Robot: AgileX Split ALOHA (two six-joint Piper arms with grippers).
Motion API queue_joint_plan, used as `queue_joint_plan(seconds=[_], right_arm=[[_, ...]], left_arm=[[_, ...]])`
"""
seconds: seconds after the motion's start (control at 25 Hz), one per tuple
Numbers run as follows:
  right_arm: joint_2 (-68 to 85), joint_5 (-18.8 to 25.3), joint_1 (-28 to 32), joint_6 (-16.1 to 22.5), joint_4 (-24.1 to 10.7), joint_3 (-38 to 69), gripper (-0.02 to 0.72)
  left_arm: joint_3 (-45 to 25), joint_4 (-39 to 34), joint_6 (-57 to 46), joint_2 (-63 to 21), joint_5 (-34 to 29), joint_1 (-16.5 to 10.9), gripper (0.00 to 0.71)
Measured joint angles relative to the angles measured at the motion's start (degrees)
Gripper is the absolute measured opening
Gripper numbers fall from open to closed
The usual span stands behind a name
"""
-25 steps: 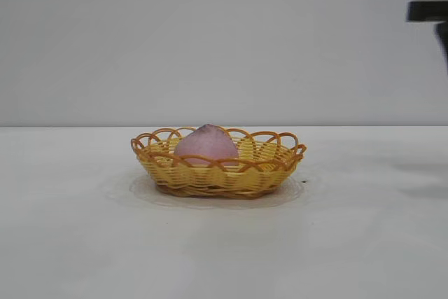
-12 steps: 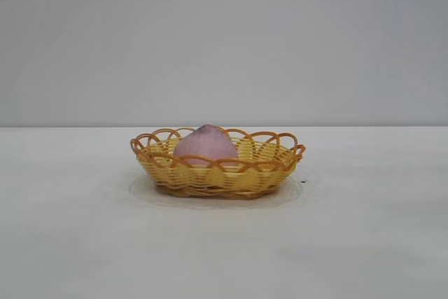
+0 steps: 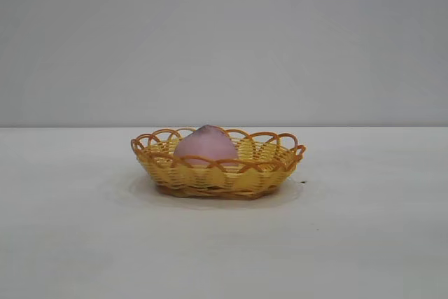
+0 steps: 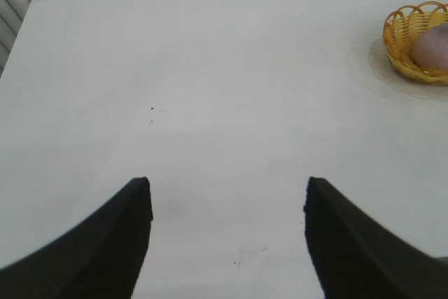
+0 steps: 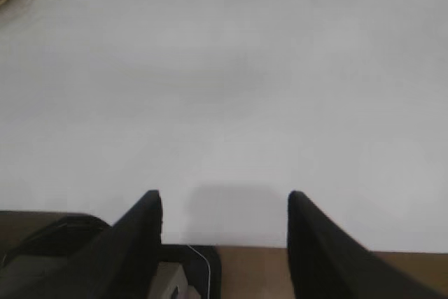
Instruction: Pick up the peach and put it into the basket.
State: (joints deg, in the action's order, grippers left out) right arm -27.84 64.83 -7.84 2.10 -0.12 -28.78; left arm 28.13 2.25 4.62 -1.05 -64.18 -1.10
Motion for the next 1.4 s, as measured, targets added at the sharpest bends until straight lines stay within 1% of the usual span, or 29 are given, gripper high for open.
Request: queue_joint_plan(seconds=[0.24,0.56,1.12,1.32,1.4], right_arm=[[10.46,-0.31,0.0,-2.68,0.66,0.77,0.34],[28.22,0.07,0.0,-2.93,0.8,0.77,0.34],[28.73,0.35,0.0,-2.82,0.67,0.77,0.34],[28.73,0.35,0.0,-0.97,-0.22,0.77,0.34],[28.73,0.35,0.0,-0.83,-0.46,0.77,0.34]], left_arm=[[0.0,0.0,0.0,0.0,0.0,0.0,0.456],[0.0,0.0,0.0,0.0,0.0,0.0,0.456],[0.0,0.0,0.0,-0.08,0.0,-0.08,0.456],[0.0,0.0,0.0,-0.08,0.0,-0.08,0.456],[0.0,0.0,0.0,-0.08,0.0,-0.08,0.456]])
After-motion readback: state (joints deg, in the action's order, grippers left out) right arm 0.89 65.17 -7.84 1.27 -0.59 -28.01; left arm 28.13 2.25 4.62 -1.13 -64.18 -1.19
